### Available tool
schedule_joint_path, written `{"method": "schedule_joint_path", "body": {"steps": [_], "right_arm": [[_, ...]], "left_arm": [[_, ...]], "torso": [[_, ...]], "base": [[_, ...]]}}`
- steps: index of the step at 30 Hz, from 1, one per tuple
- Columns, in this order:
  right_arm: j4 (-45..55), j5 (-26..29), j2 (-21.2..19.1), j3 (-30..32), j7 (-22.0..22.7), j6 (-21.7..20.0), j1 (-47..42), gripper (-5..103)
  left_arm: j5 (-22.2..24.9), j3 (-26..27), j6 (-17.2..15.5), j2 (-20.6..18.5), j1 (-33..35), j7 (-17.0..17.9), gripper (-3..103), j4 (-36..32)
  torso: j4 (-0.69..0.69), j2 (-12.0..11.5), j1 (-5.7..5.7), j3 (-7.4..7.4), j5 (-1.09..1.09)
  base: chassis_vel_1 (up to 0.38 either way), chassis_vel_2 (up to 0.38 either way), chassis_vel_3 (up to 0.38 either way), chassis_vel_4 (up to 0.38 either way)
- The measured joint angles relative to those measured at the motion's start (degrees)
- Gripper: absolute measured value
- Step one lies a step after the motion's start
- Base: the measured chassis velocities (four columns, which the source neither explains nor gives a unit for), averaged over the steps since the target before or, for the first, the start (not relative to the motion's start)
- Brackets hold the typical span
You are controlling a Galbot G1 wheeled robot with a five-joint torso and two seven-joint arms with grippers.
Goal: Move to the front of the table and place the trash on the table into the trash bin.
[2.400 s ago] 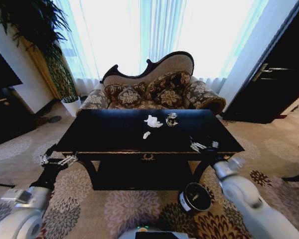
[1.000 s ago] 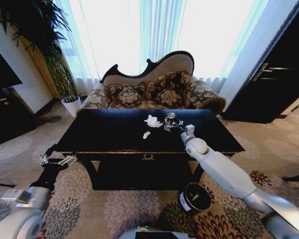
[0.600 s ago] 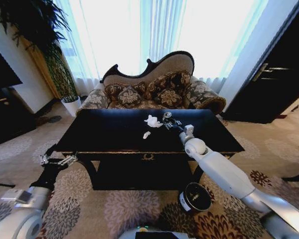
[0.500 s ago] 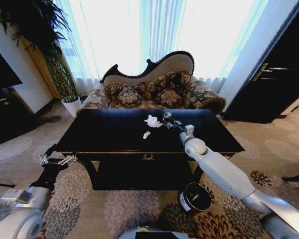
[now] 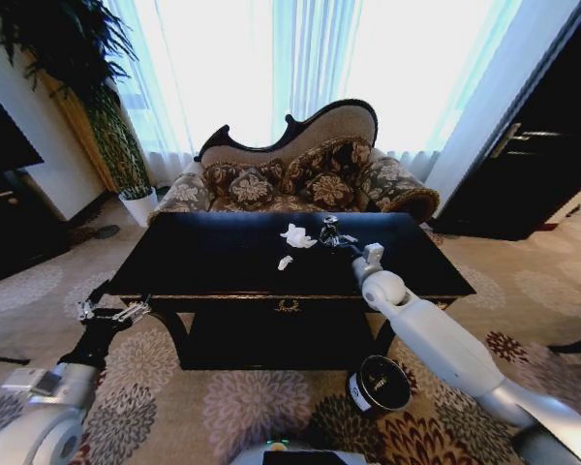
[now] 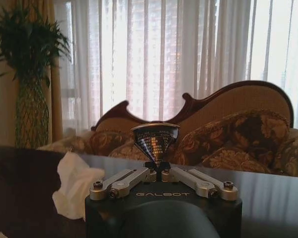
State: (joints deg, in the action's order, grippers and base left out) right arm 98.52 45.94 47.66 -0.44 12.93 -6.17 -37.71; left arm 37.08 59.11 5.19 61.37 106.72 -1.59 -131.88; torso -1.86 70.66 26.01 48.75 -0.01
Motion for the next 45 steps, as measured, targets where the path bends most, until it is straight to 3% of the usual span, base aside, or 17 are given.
{"method": "schedule_joint_path", "body": {"steps": [4,10,16,19,21,23,25,34,37,45], "right_arm": [[3.68,1.11,-1.98,5.24,-0.10,-0.03,-5.23,0],[12.32,1.86,-4.33,20.44,-2.21,2.42,-22.75,0],[20.81,3.23,0.60,32.48,-4.80,5.47,-39.26,0],[22.44,0.66,2.79,36.56,-7.40,8.46,-44.29,0],[24.33,-3.34,6.08,42.93,-11.36,13.59,-51.42,0],[24.79,-4.01,6.90,44.24,-12.06,14.58,-53.08,0],[25.45,-6.42,10.04,48.32,-14.28,18.90,-58.64,0],[20.76,-10.14,18.21,50.47,-16.55,27.86,-63.50,0],[16.75,-12.52,20.92,49.93,-17.89,33.20,-64.71,0],[8.18,-13.98,23.26,45.56,-18.09,37.70,-64.28,0]], "left_arm": [[0.00,0.00,0.00,0.00,0.00,0.00,100,0.00],[0.00,0.00,0.00,0.00,0.00,0.01,100,0.00],[0.00,0.00,0.00,0.00,0.00,0.00,100,0.00],[0.00,0.00,0.00,0.00,0.00,0.00,100,0.00],[0.00,0.00,0.00,0.00,0.00,0.00,100,-0.01],[0.00,0.00,0.00,0.00,0.00,-0.01,100,0.00],[0.00,0.00,0.00,0.00,0.00,-0.02,100,0.00],[0.00,0.00,0.00,0.00,0.00,-0.02,100,-0.01],[0.00,0.00,0.00,0.00,0.00,-0.02,100,-0.01],[0.00,0.00,0.00,0.00,0.00,-0.01,100,-0.01]], "torso": [[0.01,0.00,0.00,-0.01,0.00],[-0.03,0.01,-0.01,-0.01,0.01],[-0.01,0.01,-0.01,-0.01,0.00],[-0.01,0.01,-0.01,-0.01,-0.01],[0.00,0.01,-0.01,-0.02,-0.01],[0.00,0.01,-0.01,-0.01,-0.01],[-0.03,0.01,-0.01,-0.01,-0.01],[0.00,0.00,0.00,0.00,0.01],[0.00,0.01,-0.01,-0.01,0.00],[0.00,0.00,0.00,0.00,-0.02]], "base": [[0.000,0.000,0.000,0.000],[0.000,0.000,0.000,0.000],[0.000,0.000,0.000,0.000],[0.000,0.000,0.000,0.000],[0.000,0.000,0.000,0.000],[0.000,0.000,0.000,0.000],[0.000,0.000,0.000,0.000],[0.000,0.000,0.000,0.000],[0.000,0.000,0.000,0.000],[0.000,0.000,0.000,0.000]]}}
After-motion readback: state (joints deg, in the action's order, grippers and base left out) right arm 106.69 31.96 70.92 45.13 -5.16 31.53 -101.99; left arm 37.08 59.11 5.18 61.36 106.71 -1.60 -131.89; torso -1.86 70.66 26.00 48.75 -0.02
